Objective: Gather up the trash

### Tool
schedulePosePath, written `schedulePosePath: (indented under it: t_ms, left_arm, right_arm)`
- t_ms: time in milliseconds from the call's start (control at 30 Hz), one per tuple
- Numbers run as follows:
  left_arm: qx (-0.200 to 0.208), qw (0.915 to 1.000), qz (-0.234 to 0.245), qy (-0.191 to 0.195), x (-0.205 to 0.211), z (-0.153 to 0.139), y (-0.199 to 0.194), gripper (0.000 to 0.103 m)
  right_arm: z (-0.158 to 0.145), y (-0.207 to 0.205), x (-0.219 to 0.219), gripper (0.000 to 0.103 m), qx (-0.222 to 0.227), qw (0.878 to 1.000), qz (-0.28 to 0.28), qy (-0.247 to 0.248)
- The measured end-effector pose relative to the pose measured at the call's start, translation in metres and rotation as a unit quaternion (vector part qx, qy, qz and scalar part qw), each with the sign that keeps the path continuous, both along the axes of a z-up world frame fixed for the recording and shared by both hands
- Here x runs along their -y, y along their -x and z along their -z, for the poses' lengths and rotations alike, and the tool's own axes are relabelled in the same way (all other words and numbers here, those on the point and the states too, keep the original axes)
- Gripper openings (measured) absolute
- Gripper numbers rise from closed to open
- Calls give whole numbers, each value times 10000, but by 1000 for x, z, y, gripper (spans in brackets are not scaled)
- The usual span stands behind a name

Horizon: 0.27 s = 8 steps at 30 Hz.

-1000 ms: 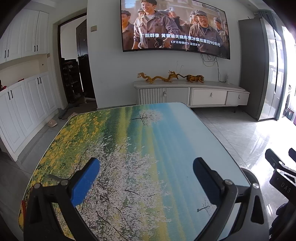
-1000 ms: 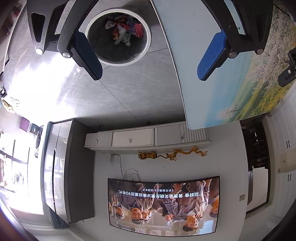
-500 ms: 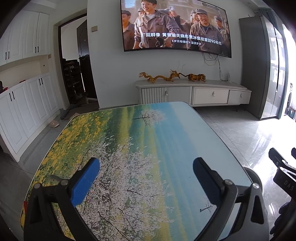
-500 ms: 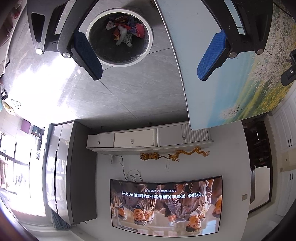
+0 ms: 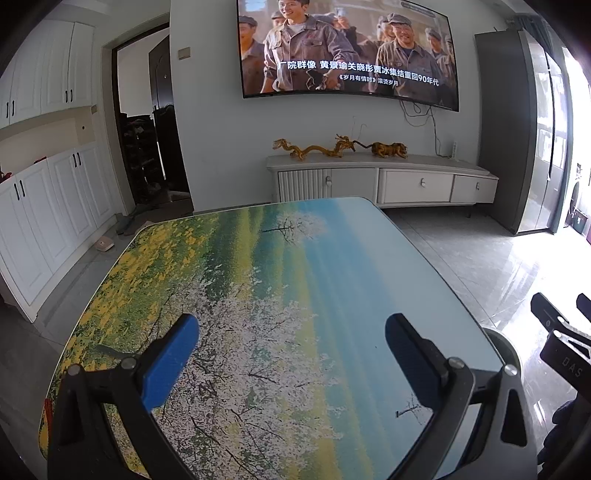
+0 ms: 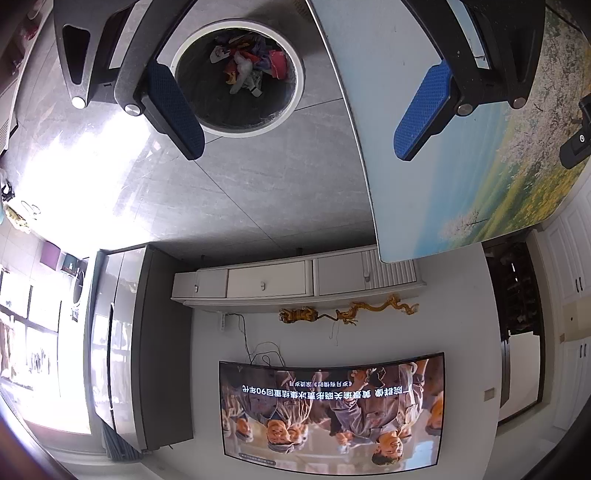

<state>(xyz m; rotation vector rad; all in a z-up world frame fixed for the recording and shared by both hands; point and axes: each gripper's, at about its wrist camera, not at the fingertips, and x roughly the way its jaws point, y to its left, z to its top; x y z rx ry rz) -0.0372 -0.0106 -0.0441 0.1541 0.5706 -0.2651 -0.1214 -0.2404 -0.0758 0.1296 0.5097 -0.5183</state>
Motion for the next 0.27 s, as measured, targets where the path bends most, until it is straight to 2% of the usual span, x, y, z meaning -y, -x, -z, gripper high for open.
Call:
schedulePosePath:
  t_ms: [267]
  left_arm:
    - [-7,10000,-1,2,1,0,0,102]
  right_arm:
    - [2,0,2,103,-22,10000,-10,-43]
